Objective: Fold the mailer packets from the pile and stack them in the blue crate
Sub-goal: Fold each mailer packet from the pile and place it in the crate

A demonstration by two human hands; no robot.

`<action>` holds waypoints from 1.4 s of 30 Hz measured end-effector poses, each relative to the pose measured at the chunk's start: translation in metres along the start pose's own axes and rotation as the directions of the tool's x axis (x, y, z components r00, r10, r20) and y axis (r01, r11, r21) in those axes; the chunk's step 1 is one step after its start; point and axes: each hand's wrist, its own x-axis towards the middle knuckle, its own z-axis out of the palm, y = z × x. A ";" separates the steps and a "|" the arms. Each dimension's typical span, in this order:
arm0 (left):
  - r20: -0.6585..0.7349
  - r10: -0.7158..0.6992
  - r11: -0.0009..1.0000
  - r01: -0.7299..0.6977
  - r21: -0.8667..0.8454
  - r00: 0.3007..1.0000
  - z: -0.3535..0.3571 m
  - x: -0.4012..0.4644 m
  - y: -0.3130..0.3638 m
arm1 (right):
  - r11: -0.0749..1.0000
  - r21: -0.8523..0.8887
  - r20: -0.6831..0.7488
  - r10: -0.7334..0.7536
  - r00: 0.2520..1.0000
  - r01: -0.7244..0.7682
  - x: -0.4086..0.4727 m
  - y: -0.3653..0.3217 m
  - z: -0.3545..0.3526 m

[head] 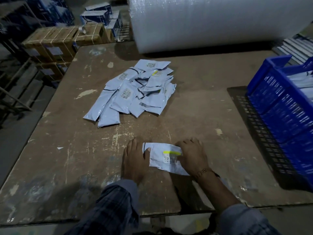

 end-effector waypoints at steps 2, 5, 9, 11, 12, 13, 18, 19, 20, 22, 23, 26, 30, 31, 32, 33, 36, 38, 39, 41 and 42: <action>0.000 0.002 1.000 -0.002 -0.002 1.000 0.005 0.000 0.018 | 0.999 -0.045 -0.059 0.008 0.998 -0.010 -0.003 0.018 -0.024; 0.030 0.028 0.992 -0.032 0.124 0.999 0.016 -0.003 0.058 | 0.989 -0.095 -0.083 0.105 0.991 -0.112 -0.012 0.051 -0.066; 0.128 0.042 0.987 -0.061 0.147 0.991 0.038 0.003 0.113 | 0.970 -0.055 -0.148 0.225 0.963 -0.235 -0.024 0.094 -0.128; 0.176 0.087 0.976 -0.119 0.184 0.981 0.051 0.010 0.140 | 0.967 0.010 -0.195 0.253 0.948 -0.256 -0.032 0.113 -0.160; 0.197 0.102 0.971 -0.141 0.193 0.975 0.056 0.013 0.154 | 0.968 0.045 -0.235 0.249 0.939 -0.245 -0.037 0.123 -0.175; 0.221 0.109 0.969 -0.153 0.194 0.969 0.061 0.015 0.170 | 0.971 0.076 -0.291 0.237 0.927 -0.225 -0.042 0.133 -0.190; 0.352 0.080 0.996 -0.084 -0.004 0.932 0.071 0.034 0.257 | 0.984 0.158 -0.447 0.141 0.883 -0.077 -0.066 0.190 -0.260; 0.311 0.051 0.997 -0.032 -0.066 0.949 0.072 0.037 0.276 | 0.985 0.165 -0.479 0.124 0.869 -0.050 -0.072 0.203 -0.274; 0.239 0.042 0.990 -0.009 -0.140 0.970 0.071 0.039 0.296 | 0.984 0.178 -0.511 0.118 0.852 -0.029 -0.079 0.217 -0.288; 0.075 0.100 0.934 -0.068 -0.351 0.992 0.065 0.036 0.345 | 0.976 0.218 -0.563 0.139 0.815 -0.015 -0.093 0.250 -0.313; -0.036 0.129 0.895 -0.132 -0.427 0.991 0.059 0.035 0.374 | 0.969 0.246 -0.585 0.167 0.794 -0.023 -0.101 0.270 -0.323; -0.425 0.160 0.729 -0.397 -0.557 0.891 0.036 0.034 0.461 | 0.942 0.317 -0.592 0.288 0.753 -0.111 -0.127 0.341 -0.346; -0.409 0.344 0.562 -0.534 -0.632 0.845 0.037 0.039 0.535 | 0.928 0.202 -0.414 0.371 0.831 -0.314 -0.153 0.434 -0.362; -0.360 0.404 0.550 -0.538 -0.638 0.841 0.044 0.043 0.548 | 0.930 0.159 -0.344 0.367 0.864 -0.332 -0.155 0.450 -0.365; -0.302 0.461 0.546 -0.535 -0.644 0.834 0.049 0.048 0.560 | 0.936 0.114 -0.268 0.351 0.897 -0.332 -0.154 0.465 -0.364; -0.227 0.512 0.552 -0.520 -0.652 0.828 0.054 0.054 0.571 | 0.946 0.060 -0.196 0.324 0.926 -0.318 -0.151 0.475 -0.360; 0.044 0.606 0.688 -0.496 -0.529 0.794 0.064 0.064 0.603 | 0.946 -0.057 0.033 0.322 0.946 -0.320 -0.138 0.494 -0.333; 0.106 0.632 0.761 -0.589 -0.271 0.768 0.076 0.063 0.610 | 0.950 -0.095 0.117 0.309 0.944 -0.299 -0.127 0.501 -0.313; 0.115 0.635 0.772 -0.622 -0.129 0.764 0.083 0.062 0.611 | 0.953 -0.130 0.138 0.292 0.946 -0.275 -0.123 0.505 -0.305; 0.132 0.619 0.774 -0.630 0.061 0.774 0.090 0.065 0.611 | 0.937 -0.285 0.203 0.263 0.943 -0.200 -0.115 0.508 -0.292; 0.138 0.614 0.773 -0.627 0.094 0.778 0.092 0.066 0.610 | 0.914 -0.375 0.243 0.257 0.935 -0.154 -0.113 0.508 -0.289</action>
